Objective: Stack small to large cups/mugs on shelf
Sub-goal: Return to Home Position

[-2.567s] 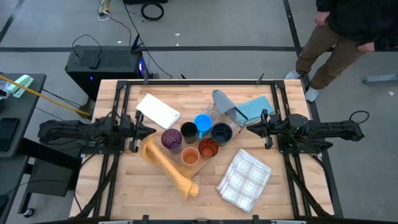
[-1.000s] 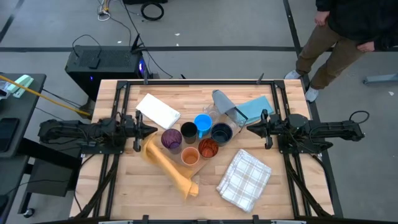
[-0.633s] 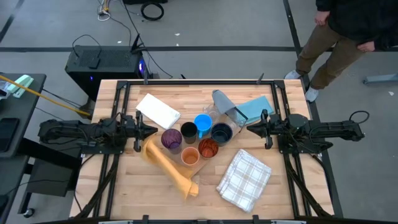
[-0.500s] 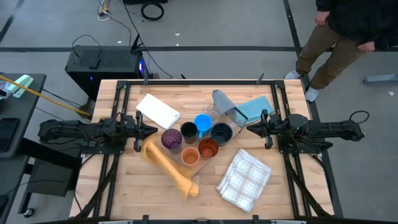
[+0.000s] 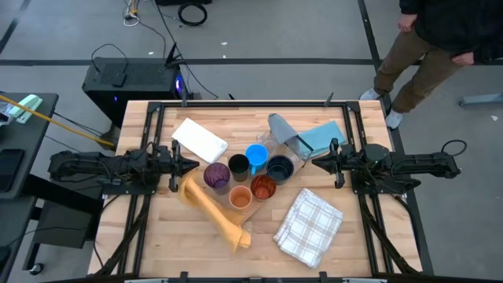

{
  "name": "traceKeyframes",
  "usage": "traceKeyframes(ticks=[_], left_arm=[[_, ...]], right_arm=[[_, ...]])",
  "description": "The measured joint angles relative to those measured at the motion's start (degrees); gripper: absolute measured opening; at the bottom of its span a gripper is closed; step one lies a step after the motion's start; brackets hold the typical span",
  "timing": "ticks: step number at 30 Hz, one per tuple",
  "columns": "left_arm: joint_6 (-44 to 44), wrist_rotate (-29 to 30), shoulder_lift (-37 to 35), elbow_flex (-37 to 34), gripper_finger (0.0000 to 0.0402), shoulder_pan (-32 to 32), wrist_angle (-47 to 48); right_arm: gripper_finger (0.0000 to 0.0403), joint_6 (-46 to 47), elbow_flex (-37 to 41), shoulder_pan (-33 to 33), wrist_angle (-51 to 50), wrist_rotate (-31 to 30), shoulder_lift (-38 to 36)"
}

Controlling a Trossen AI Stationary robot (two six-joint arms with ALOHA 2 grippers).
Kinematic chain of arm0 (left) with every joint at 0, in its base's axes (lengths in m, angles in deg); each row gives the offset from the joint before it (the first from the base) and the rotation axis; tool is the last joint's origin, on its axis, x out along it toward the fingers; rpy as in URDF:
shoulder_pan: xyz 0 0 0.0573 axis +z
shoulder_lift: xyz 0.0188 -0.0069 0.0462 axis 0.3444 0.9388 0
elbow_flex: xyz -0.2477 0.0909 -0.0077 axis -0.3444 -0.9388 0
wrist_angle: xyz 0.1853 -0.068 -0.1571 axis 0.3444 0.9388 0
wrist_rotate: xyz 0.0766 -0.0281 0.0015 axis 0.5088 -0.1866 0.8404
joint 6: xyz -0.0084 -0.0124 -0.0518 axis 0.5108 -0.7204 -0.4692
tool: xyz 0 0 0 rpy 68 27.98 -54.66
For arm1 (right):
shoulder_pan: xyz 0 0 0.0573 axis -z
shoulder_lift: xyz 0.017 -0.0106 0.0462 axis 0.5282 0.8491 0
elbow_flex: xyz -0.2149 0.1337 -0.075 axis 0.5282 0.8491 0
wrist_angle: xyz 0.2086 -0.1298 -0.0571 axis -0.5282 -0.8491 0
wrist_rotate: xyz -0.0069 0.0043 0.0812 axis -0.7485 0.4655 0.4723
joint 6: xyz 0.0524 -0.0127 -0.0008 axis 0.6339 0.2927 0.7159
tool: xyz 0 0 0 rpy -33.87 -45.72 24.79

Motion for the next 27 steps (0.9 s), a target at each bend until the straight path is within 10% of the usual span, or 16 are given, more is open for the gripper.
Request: traceKeyframes(ticks=[27], left_arm=[[0.02, -0.02, 0.00, 0.00, 0.0036, 0.00, -0.02]], right_arm=[[0.0029, 0.00, 0.00, 0.00, 0.00, 0.00, 0.00]])
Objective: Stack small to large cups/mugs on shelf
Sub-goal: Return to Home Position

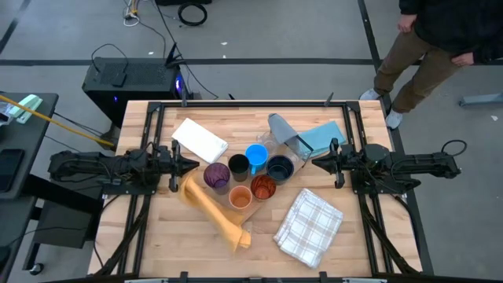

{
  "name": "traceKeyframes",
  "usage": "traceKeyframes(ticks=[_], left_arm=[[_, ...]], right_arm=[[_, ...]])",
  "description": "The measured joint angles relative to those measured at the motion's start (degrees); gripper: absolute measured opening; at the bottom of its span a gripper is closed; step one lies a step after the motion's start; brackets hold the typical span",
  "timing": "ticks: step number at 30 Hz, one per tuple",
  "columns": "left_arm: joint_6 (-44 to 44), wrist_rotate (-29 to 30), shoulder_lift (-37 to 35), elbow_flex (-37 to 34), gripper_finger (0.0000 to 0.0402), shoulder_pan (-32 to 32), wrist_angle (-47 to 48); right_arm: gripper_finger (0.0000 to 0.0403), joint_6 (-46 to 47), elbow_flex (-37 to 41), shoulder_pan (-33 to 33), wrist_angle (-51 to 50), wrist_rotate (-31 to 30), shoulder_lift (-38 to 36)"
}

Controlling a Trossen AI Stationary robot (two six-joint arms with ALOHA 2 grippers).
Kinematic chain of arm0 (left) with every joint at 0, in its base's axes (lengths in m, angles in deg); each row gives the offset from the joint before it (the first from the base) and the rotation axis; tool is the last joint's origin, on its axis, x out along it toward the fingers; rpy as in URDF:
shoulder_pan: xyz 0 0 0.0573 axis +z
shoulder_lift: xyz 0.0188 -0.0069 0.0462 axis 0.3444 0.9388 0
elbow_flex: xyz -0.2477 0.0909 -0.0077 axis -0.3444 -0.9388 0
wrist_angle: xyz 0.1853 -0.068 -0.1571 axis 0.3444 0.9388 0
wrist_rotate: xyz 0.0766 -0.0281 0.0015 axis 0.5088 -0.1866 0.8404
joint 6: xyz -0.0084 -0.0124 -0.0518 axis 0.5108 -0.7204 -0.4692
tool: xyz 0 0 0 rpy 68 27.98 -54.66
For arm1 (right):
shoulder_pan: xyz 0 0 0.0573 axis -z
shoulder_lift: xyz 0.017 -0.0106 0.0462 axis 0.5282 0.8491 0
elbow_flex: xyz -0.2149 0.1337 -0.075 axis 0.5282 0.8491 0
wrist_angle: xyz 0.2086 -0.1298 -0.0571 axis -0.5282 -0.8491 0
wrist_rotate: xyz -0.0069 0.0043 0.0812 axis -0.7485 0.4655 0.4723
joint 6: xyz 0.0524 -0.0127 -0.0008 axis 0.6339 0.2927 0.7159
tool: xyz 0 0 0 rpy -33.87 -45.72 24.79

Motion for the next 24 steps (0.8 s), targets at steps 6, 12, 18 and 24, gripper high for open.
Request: traceKeyframes(ticks=[6, 12, 18, 24], left_arm=[[-0.03, 0.00, 0.00, 0.00, 0.0040, 0.00, 0.01], [0.00, 0.01, 0.00, 0.00, 0.0031, 0.00, 0.00], [-0.02, 0.02, 0.00, 0.00, 0.0025, 0.00, 0.02], [0.00, 0.02, 0.00, 0.00, 0.0033, 0.00, 0.02]], right_arm=[[0.0029, 0.00, 0.00, 0.00, -0.01, 0.00, -0.01], [0.0029, 0.00, 0.00, 0.00, -0.01, 0.02, -0.01], [0.0029, 0.00, 0.00, -0.02, 0.00, 0.00, -0.02], [0.0029, 0.00, 0.00, -0.02, -0.02, 0.02, -0.02]])
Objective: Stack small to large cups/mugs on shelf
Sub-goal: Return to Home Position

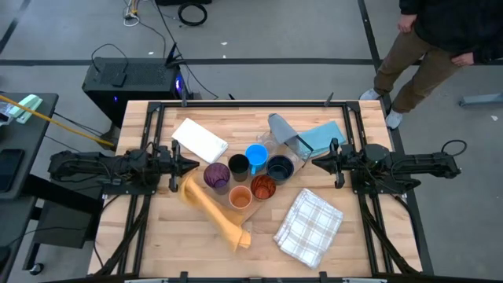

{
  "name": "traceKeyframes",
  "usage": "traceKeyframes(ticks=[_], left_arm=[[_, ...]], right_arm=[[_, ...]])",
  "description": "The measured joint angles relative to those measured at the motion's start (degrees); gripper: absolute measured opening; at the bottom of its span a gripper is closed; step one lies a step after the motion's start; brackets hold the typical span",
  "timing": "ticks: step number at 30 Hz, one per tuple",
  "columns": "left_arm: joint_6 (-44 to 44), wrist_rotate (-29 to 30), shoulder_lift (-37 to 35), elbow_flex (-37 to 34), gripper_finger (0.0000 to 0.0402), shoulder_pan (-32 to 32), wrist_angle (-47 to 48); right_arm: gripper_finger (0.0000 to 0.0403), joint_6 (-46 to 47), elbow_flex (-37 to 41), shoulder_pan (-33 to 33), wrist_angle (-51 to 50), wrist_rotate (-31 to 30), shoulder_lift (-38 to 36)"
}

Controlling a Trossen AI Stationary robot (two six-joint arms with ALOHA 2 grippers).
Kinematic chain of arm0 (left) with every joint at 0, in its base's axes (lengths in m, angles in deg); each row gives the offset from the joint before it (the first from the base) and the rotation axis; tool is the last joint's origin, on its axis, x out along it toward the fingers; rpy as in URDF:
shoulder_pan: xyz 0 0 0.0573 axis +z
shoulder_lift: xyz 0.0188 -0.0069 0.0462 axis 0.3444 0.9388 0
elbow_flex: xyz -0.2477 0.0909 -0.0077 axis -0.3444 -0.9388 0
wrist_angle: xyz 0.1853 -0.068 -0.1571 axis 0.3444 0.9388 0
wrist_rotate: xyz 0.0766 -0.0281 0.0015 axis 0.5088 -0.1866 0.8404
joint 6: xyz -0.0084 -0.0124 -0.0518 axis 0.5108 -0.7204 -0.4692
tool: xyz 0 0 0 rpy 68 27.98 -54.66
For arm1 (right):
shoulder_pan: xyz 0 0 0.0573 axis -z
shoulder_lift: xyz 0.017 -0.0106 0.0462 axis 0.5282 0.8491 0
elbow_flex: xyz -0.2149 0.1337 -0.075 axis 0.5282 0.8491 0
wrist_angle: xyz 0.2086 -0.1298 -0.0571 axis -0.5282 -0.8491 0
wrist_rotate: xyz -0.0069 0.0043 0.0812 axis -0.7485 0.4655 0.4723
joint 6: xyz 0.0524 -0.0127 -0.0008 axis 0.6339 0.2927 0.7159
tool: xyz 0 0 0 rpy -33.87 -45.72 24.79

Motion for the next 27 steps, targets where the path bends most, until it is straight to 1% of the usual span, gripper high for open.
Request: traceKeyframes(ticks=[8, 20, 27], left_arm=[[-0.01, 0.00, 0.00, 0.00, 0.0040, 0.00, -0.01], [-0.02, -0.02, 0.00, 0.00, 0.0025, 0.00, 0.00], [0.00, 0.00, 0.00, 0.00, 0.0034, 0.00, -0.02]], right_arm=[[0.0029, 0.00, 0.00, 0.01, 0.01, -0.01, 0.01], [0.0029, 0.00, 0.00, 0.01, 0.02, 0.00, 0.00], [0.0029, 0.00, 0.00, 0.02, 0.00, 0.00, 0.00]])
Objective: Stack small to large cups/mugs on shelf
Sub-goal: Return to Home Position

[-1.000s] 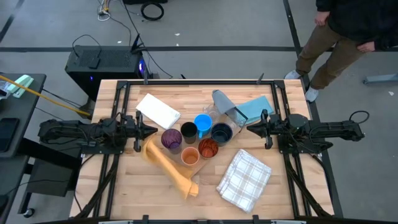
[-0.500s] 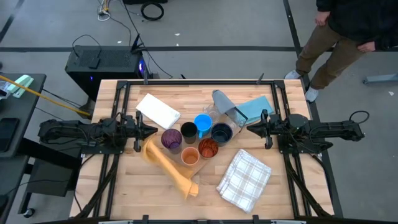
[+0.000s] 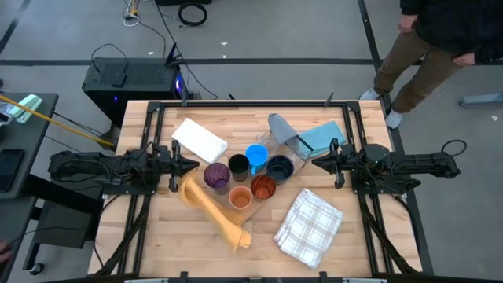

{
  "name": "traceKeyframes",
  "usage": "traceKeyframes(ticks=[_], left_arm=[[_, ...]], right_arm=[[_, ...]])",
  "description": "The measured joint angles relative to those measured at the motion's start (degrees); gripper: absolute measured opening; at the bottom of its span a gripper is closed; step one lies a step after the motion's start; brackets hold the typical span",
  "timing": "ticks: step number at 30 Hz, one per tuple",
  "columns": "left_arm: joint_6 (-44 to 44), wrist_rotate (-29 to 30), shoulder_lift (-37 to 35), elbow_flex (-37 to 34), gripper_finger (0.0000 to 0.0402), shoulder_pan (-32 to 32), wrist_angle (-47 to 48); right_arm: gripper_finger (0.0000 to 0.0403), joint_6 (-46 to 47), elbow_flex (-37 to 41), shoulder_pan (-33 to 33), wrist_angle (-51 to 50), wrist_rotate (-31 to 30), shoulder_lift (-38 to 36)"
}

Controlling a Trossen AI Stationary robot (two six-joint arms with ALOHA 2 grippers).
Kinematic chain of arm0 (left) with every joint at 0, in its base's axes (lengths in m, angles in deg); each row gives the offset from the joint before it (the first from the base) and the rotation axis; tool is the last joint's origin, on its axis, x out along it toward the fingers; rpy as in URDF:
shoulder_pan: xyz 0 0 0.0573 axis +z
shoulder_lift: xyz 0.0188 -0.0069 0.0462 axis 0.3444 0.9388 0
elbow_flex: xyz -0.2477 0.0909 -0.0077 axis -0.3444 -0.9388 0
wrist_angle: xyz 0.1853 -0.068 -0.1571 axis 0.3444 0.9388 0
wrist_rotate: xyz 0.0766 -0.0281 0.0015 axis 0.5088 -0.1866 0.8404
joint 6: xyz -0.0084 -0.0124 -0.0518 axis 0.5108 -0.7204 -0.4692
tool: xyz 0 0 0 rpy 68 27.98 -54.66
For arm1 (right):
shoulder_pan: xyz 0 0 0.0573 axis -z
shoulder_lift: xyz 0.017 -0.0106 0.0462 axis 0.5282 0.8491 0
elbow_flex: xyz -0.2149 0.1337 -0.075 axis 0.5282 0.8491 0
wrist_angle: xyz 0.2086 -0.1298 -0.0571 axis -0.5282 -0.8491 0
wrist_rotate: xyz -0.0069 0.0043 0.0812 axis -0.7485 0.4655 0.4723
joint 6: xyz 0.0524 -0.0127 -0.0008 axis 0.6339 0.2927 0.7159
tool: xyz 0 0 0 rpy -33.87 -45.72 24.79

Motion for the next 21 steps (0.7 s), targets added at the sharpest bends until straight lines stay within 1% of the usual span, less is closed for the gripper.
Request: traceKeyframes(ticks=[8, 21], left_arm=[[0.00, -0.02, 0.00, 0.00, 0.0040, 0.00, 0.02], [0.00, -0.01, 0.00, 0.00, 0.0025, 0.00, 0.02]], right_arm=[[0.0029, 0.00, 0.00, 0.00, 0.02, -0.01, 0.00], [0.0029, 0.00, 0.00, 0.00, 0.00, 0.00, 0.00]])
